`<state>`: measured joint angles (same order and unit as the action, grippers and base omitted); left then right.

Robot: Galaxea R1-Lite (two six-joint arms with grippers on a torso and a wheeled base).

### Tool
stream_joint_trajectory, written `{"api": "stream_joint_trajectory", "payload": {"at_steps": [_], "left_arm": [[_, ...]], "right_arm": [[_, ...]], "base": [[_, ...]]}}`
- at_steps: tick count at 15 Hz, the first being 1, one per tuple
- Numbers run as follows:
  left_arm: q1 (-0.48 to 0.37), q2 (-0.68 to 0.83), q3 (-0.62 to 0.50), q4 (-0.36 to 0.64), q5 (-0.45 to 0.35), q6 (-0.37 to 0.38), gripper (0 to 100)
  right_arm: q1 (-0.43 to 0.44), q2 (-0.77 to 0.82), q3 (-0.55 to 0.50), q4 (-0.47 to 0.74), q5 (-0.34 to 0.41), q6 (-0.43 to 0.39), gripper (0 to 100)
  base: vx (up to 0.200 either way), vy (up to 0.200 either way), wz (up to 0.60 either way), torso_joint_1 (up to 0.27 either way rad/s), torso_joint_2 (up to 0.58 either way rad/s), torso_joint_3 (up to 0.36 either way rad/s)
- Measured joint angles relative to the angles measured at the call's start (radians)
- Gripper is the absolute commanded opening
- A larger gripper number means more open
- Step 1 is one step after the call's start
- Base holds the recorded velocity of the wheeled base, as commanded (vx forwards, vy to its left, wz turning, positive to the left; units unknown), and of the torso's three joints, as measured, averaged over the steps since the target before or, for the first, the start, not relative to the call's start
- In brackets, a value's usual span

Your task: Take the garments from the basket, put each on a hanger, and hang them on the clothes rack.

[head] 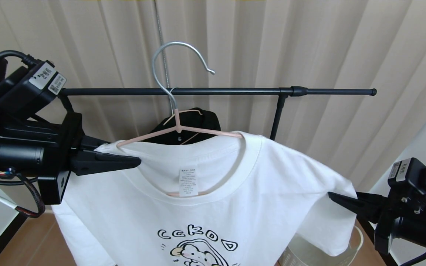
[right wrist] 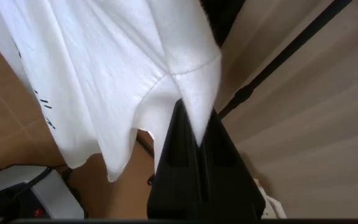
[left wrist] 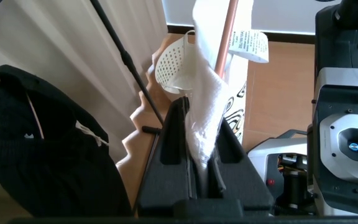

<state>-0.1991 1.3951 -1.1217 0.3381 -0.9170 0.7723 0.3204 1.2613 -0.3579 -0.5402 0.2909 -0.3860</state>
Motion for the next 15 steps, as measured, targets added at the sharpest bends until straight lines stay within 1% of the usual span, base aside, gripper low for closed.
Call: {"api": "stream_joint_trajectory", "payload": {"at_steps": [6,8,11,14,15], "left_arm": [[0.032,-0.008,-0.003,0.001,0.001,-0.007,0],[0.035,-0.010,-0.002,0.000,0.001,-0.028,0],[0.036,-0.009,-0.005,0.000,0.001,-0.032,0],[0.037,-0.007,-0.001,0.000,0.001,-0.031,0],[0.037,-0.007,0.000,0.000,0.001,-0.031,0]], "right_arm": [[-0.097,0.047,-0.038,-0.001,0.001,-0.001,0],[-0.103,0.055,-0.042,-0.001,0.003,-0.001,0],[-0.105,0.057,-0.043,-0.002,0.013,0.000,0],[-0.105,0.053,-0.044,-0.003,0.056,0.001,0],[-0.105,0.049,-0.040,-0.002,0.063,0.001,100]], "base": [[0.000,0.000,0.00,0.000,0.00,0.000],[0.000,0.000,0.00,0.000,0.00,0.000],[0.000,0.000,0.00,0.000,0.00,0.000],[0.000,0.000,0.00,0.000,0.00,0.000],[0.000,0.000,0.00,0.000,0.00,0.000]]}}
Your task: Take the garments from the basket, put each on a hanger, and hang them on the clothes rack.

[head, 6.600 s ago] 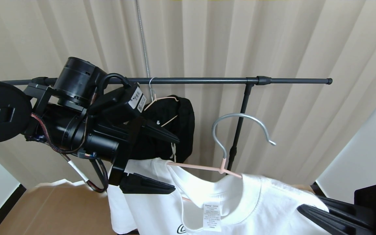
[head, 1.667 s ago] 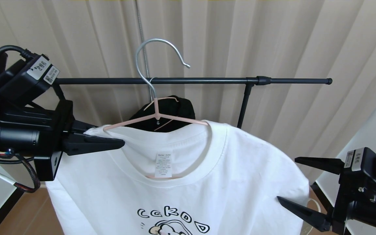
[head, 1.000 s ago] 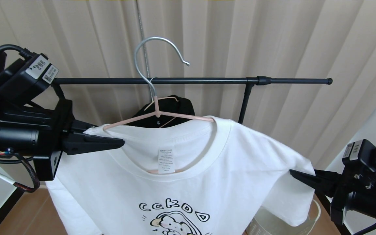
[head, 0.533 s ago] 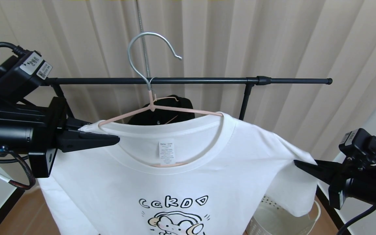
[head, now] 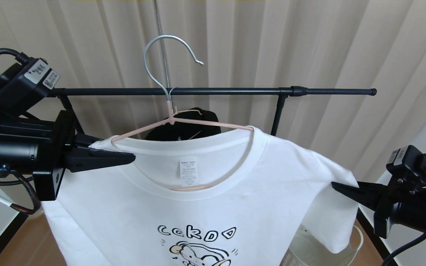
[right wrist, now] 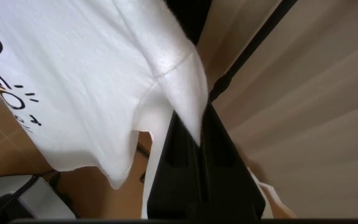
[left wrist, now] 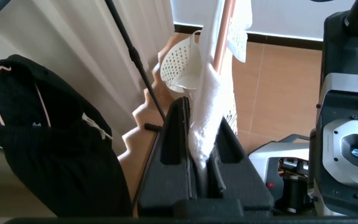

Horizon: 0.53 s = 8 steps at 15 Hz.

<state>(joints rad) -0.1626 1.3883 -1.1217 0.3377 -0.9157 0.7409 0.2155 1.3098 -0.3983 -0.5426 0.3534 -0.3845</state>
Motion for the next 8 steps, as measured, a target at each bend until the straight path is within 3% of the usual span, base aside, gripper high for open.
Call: {"api": "stream_joint_trajectory", "payload": {"at_steps": [8], "left_arm": [[0.001,0.000,0.004,0.001,0.002,-0.012,0]], "right_arm": [[0.000,-0.090,0.009,0.000,0.109,0.004,100]], "base": [[0.000,0.000,0.00,0.000,0.00,0.000]]}}
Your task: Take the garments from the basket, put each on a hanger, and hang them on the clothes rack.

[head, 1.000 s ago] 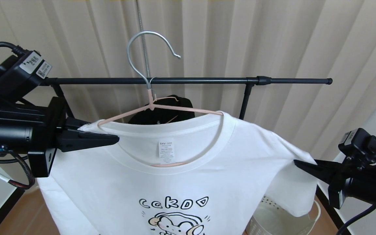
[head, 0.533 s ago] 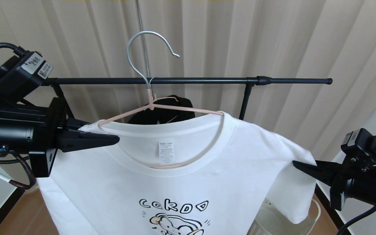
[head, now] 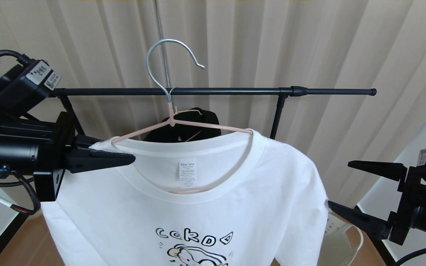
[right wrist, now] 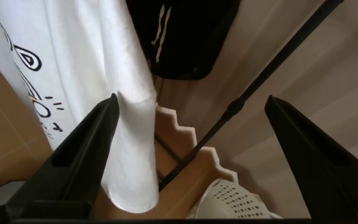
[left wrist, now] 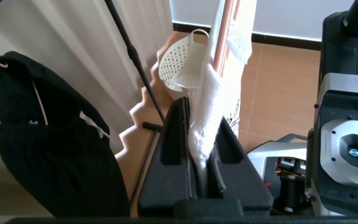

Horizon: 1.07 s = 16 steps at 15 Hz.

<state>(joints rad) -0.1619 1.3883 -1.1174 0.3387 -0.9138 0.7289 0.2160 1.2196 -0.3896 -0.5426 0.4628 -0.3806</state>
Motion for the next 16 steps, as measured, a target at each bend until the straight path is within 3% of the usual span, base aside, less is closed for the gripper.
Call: {"api": "stream_joint_trajectory", "payload": {"at_steps": [9,16], "left_arm": [[0.001,-0.009,0.061,0.000,0.049,-0.003,0],[-0.001,0.001,0.125,-0.001,0.140,-0.012,0]], "right_arm": [[0.041,-0.078,-0.020,0.000,-0.001,0.102,100],[0.079,-0.104,-0.028,0.000,-0.008,0.110,100]], "base": [[0.000,0.000,0.00,0.000,0.00,0.000],[0.000,0.000,0.00,0.000,0.00,0.000]]}}
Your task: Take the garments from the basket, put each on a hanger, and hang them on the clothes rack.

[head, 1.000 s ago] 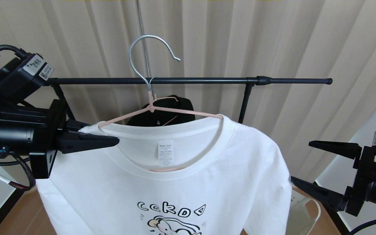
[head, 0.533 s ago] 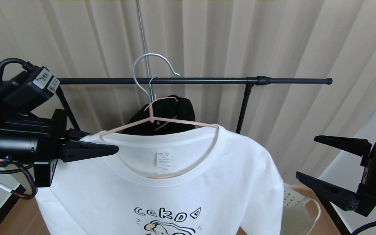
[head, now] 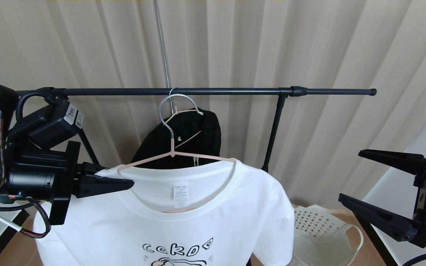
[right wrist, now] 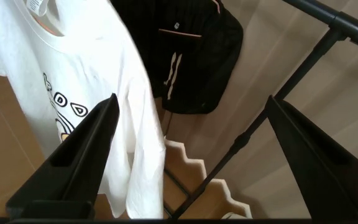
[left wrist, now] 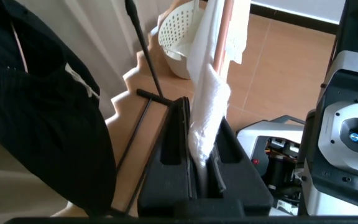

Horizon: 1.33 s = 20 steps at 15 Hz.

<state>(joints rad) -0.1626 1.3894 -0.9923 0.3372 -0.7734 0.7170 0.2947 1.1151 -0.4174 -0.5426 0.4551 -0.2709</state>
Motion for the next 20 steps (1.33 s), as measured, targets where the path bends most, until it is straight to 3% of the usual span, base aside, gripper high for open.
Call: {"api": "stream_joint_trajectory", "payload": {"at_steps": [5,9,14,20], "left_arm": [[0.001,0.047,0.002,-0.063,0.046,-0.074,0],[-0.011,0.105,-0.012,-0.187,0.110,-0.226,0],[-0.119,0.213,-0.130,-0.289,0.360,-0.529,0],[-0.222,0.375,-0.298,-0.293,0.577,-0.646,0]], "right_arm": [[0.001,0.006,-0.001,0.001,-0.001,0.000,100],[0.000,0.010,-0.005,0.002,-0.003,0.001,100],[-0.003,0.011,-0.014,0.002,-0.003,0.023,100],[-0.004,0.011,-0.027,0.001,-0.028,0.026,100]], "base": [[0.000,0.000,0.00,0.000,0.00,0.000],[0.000,0.000,0.00,0.000,0.00,0.000],[0.000,0.000,0.00,0.000,0.00,0.000],[0.000,0.000,0.00,0.000,0.00,0.000]]}}
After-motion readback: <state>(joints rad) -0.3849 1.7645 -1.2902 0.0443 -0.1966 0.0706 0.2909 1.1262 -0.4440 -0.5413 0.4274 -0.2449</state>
